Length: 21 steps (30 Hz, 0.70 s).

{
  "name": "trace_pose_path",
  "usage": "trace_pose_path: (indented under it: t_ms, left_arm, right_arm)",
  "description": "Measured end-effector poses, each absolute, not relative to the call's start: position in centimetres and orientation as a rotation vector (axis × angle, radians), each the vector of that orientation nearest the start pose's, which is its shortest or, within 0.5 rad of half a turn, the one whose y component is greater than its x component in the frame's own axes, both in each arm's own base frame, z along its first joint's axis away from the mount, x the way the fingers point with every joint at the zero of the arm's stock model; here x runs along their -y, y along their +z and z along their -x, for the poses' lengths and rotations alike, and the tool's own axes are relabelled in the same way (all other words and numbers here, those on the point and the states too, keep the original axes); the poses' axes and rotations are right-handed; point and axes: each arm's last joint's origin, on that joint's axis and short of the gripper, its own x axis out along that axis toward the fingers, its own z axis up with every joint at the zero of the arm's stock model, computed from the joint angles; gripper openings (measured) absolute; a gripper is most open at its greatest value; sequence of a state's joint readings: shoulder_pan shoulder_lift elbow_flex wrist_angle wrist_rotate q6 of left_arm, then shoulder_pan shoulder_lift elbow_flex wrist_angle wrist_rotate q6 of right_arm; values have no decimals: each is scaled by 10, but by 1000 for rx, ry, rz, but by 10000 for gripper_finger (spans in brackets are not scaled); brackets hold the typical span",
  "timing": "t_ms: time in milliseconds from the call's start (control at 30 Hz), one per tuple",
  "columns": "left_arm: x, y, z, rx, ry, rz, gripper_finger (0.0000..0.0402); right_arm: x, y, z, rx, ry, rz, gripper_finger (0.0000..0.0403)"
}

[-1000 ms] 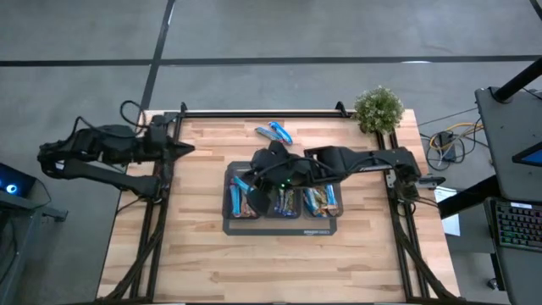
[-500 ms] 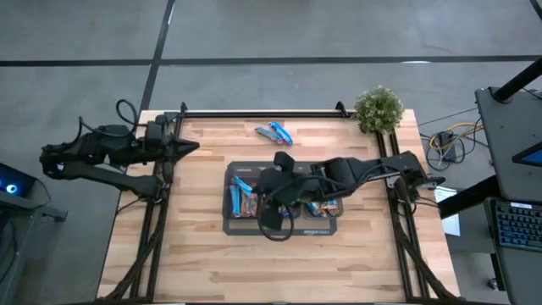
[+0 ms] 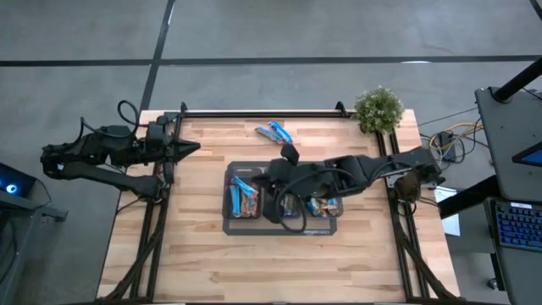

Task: Pick and place Granola Bars by type
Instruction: Put the red granola bar into the left black bin

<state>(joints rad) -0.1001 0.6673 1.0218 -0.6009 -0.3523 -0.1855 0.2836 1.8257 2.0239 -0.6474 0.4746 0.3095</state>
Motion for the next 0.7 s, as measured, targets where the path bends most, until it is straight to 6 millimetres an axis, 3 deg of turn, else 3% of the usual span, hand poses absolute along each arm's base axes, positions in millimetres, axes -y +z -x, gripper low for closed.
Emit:
trace_pose_path:
  t_ms: [200,533,700]
  left_arm:
    - [1,385,-114,-216,272,124,0]
    - [1,385,-115,-219,286,105,0]
    - [-1,384,-116,-228,346,43,0]
  right_arm:
    - [-95,411,-371,-329,-214,-163,13]
    - [-71,393,-307,-360,-239,-181,13]
    - [-65,390,-284,-341,-253,-281,13]
